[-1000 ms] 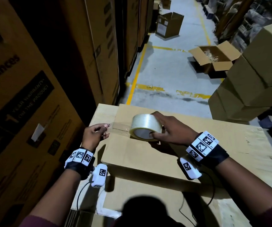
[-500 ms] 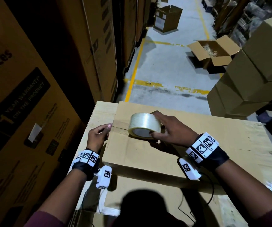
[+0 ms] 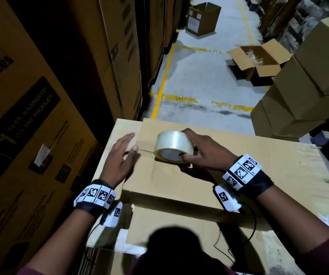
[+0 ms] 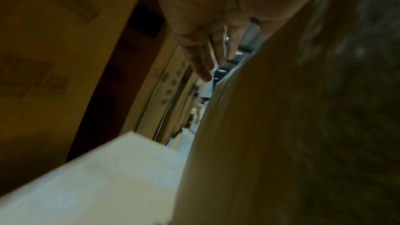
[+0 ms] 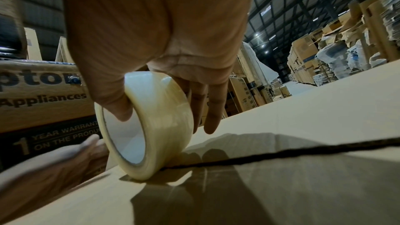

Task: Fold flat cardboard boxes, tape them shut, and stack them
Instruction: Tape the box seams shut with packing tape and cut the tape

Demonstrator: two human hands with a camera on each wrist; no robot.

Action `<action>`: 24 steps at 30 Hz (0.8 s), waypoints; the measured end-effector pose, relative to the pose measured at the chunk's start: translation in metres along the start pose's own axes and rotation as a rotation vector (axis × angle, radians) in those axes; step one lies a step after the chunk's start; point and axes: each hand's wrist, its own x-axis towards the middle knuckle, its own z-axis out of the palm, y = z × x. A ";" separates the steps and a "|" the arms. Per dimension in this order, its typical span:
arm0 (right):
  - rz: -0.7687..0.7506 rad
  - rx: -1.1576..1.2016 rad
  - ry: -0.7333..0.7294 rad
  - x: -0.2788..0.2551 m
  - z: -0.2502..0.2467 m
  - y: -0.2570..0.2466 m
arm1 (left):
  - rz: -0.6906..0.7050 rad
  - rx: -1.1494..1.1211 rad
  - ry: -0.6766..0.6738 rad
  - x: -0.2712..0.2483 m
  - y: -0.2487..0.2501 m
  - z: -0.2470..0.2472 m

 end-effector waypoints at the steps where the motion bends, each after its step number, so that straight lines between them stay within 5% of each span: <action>1: 0.002 0.005 -0.004 0.001 0.000 0.000 | 0.070 0.149 -0.154 -0.002 0.006 0.000; 4: 0.000 -0.001 -0.018 0.005 0.000 0.000 | 0.100 0.505 -0.394 -0.011 0.016 0.013; 14: 0.101 -0.006 -0.228 -0.004 -0.060 0.006 | 0.080 0.763 -0.419 -0.013 0.025 0.012; 18: 0.185 0.115 -0.182 -0.049 -0.105 0.046 | 0.069 0.794 -0.433 -0.011 0.030 0.012; 24: 0.180 0.341 -0.198 -0.076 -0.098 0.061 | -0.064 0.925 -0.423 -0.006 0.059 0.040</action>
